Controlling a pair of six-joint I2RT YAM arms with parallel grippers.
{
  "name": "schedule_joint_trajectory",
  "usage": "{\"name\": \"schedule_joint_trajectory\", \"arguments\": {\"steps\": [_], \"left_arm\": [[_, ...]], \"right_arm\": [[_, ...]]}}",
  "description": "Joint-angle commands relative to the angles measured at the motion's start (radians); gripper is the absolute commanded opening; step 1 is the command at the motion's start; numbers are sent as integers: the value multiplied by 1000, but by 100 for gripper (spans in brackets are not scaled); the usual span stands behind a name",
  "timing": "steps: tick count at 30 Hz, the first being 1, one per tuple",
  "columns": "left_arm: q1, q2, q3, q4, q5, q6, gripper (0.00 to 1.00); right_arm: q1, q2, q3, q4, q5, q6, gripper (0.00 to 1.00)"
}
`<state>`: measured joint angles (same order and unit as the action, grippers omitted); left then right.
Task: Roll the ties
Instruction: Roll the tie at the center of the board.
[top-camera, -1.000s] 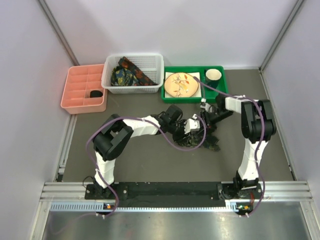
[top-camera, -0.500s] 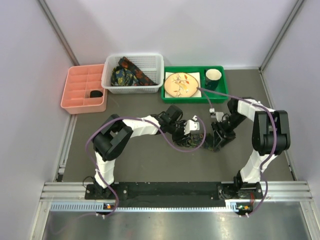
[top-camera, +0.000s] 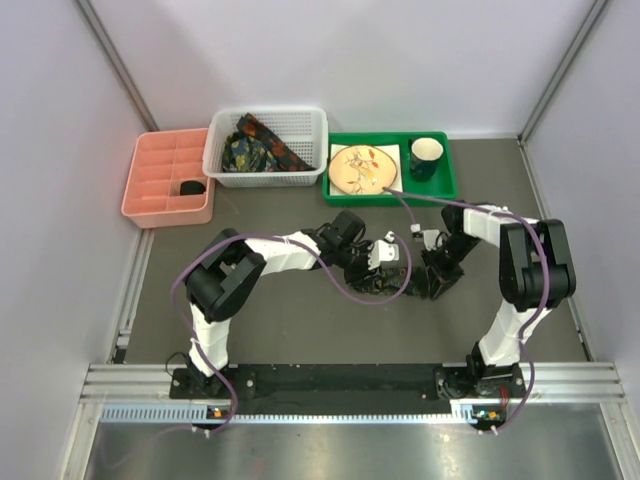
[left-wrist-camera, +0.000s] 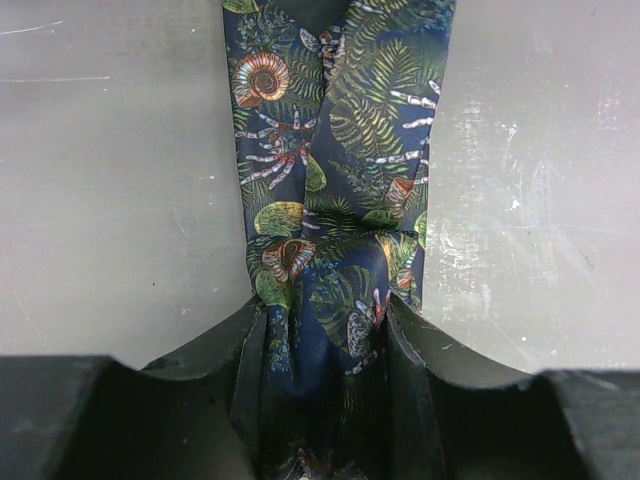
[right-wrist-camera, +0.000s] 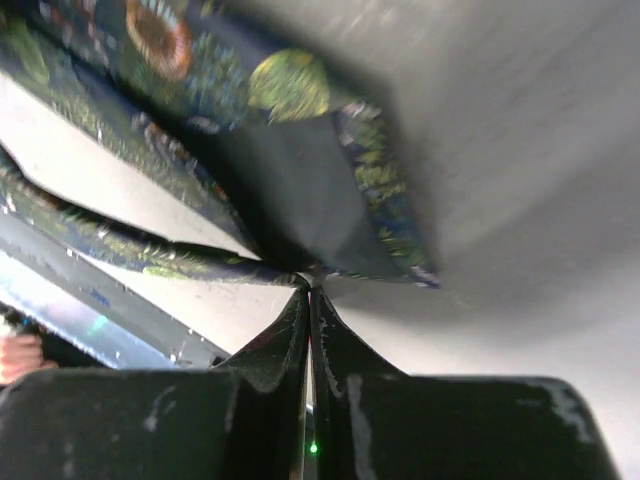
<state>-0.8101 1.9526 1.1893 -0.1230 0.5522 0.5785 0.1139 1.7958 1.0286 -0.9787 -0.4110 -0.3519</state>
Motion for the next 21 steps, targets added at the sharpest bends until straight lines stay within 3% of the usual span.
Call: {"name": "schedule_joint_trajectory", "arguments": {"steps": [1,8,12,13,15,17,18,21], "left_arm": [[0,0,-40,-90,-46,12,15],[0,8,-36,-78,-49,12,15],[0,5,-37,-79,-66,7,16],[0,2,-39,-79,-75,4,16],[0,-1,-45,-73,-89,0,17],[-3,-1,-45,-72,-112,-2,18],[-6,-1,-45,-69,-120,0,19],[-11,5,-40,-67,-141,4,20]], "right_arm": [[-10,-59,63,100,37,43,0],[-31,-32,157,156,64,113,0],[-42,-13,206,68,69,80,4],[-54,-18,218,51,31,82,15],[-57,-39,264,9,-33,96,25],[-50,-38,301,-15,-214,154,34],[-39,-7,310,-41,-344,175,36],[10,63,306,-40,-519,272,40]]}}
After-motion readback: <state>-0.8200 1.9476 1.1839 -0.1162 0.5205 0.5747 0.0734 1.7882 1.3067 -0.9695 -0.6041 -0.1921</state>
